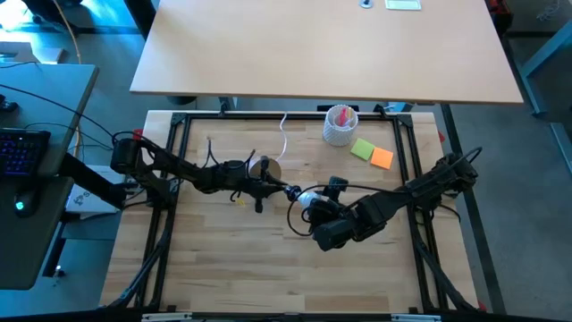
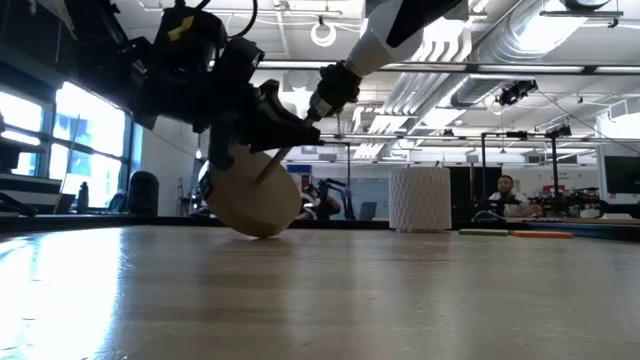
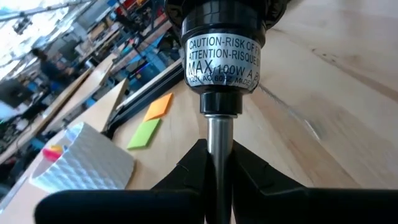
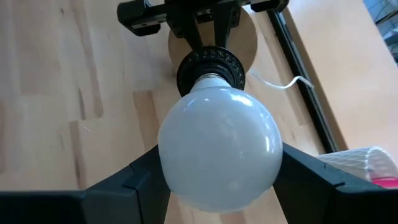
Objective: Screw lightbulb
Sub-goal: Insert the white lightbulb into the desk lamp
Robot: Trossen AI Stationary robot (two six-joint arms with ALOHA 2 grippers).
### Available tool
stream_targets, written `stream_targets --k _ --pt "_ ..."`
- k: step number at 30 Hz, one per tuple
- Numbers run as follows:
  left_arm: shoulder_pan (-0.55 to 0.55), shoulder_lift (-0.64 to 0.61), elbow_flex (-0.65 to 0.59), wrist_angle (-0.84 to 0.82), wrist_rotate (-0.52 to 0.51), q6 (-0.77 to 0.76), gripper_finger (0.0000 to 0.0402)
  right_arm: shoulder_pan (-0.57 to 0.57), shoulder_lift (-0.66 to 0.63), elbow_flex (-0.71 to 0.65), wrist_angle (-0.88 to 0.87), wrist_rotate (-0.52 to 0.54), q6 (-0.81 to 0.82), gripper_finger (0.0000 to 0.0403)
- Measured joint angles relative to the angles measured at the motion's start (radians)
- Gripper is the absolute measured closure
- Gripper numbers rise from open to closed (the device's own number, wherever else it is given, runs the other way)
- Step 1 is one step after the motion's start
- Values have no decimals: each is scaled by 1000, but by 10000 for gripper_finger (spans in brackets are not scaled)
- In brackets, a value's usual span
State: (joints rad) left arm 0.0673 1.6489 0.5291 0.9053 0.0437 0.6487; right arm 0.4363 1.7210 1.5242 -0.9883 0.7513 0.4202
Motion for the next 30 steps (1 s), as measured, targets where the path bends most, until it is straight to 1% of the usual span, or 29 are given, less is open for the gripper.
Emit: stream_targets --k 4,12,17,21,24,30 --pt "1 1 13 -14 -40 5 371 -16 0 0 -17 3 3 171" --pt "-4 2 51 -83 -118 55 371 -51 -1 0 -26 -32 123 171" --pt "-21 3 51 -85 -135 129 372 -70 -1 1 -19 -105 247 171" --pt "-49 4 51 -95 -198 178 372 -82 0 1 -16 -162 374 171" --pt "-67 5 51 -95 -233 210 372 -82 2 1 -14 -173 470 171" --pt "-87 5 51 -92 -282 214 373 -82 2 1 -12 -175 673 171"
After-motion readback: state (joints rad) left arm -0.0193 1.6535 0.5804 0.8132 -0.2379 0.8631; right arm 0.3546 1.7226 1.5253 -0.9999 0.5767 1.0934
